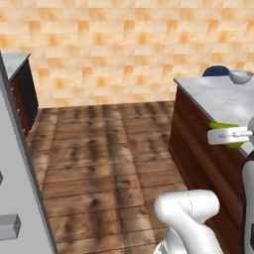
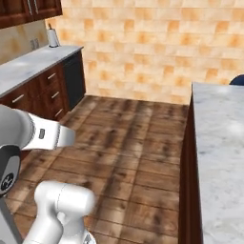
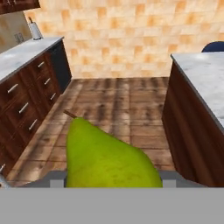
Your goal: Retrieve the peach and pear from the fridge and place them into the bowl on the dining table.
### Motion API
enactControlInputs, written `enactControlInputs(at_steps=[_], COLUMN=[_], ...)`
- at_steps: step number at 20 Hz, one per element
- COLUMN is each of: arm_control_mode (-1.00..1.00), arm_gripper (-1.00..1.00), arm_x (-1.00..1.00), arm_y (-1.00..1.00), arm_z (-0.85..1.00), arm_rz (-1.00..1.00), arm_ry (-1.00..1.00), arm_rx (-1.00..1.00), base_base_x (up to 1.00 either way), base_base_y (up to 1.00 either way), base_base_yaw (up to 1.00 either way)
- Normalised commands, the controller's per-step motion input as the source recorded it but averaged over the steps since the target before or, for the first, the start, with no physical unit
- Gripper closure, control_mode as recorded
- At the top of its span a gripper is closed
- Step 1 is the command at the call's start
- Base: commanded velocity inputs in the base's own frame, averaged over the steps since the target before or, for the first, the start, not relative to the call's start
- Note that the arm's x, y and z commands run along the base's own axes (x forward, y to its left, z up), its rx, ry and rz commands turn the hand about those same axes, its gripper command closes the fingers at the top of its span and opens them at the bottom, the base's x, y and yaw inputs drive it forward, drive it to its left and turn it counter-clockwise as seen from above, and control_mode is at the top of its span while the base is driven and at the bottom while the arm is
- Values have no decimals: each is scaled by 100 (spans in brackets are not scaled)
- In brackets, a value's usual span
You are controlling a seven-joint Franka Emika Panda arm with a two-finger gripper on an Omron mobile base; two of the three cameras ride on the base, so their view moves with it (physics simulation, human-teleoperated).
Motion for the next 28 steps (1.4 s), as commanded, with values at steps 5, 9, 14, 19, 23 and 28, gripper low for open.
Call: enactControlInputs(at_steps=[5,9,14,19,23,28], arm_control_mode=[100,100,100,100,100,100], arm_gripper=[100,100,100,100,100,100], arm_x=[0,0,0,0,0,0], arm_y=[0,0,0,0,0,0], arm_z=[0,0,0,0,0,0], arm_rz=[0,0,0,0,0,0], arm_ry=[0,0,0,0,0,0], arm_rx=[0,0,0,0,0,0], base_base_x=[100,100,100,100,100,100], base_base_y=[10,0,0,1,19,36], base_base_yaw=[0,-1,-16,-29,-35,-41])
